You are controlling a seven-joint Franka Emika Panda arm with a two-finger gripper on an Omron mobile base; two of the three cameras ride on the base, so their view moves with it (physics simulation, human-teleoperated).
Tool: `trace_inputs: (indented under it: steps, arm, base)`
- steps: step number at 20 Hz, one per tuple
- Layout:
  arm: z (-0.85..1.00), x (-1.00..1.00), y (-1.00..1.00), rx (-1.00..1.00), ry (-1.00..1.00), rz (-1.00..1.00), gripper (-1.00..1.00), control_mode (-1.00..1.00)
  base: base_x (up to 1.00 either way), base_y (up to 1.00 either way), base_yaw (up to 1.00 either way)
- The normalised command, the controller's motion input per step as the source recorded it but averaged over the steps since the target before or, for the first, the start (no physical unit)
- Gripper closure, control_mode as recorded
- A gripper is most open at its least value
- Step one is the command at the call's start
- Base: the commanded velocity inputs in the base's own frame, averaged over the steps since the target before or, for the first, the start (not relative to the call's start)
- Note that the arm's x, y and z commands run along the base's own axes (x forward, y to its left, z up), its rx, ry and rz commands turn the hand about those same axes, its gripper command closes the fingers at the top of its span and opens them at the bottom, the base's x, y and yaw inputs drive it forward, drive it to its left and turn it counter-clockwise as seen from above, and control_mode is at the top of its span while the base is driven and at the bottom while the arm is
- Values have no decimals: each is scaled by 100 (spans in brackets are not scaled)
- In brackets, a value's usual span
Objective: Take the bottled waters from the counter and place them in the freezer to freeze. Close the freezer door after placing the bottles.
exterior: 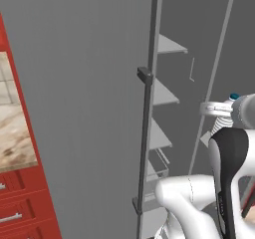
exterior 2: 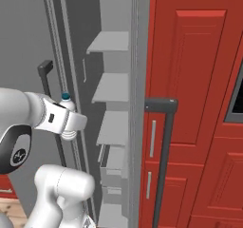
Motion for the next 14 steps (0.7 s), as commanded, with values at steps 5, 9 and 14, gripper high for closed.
trace_inputs:
  steps: [5,9,14]
  arm:
    - [0,0,0,0,0,0,100,100]
    - [0,0,0,0,0,0,100,100]
    - [0,0,0,0,0,0,100,100]
  base:
    - [39,-6,3]
    - [29,-11,3]
    - [14,-31,4]
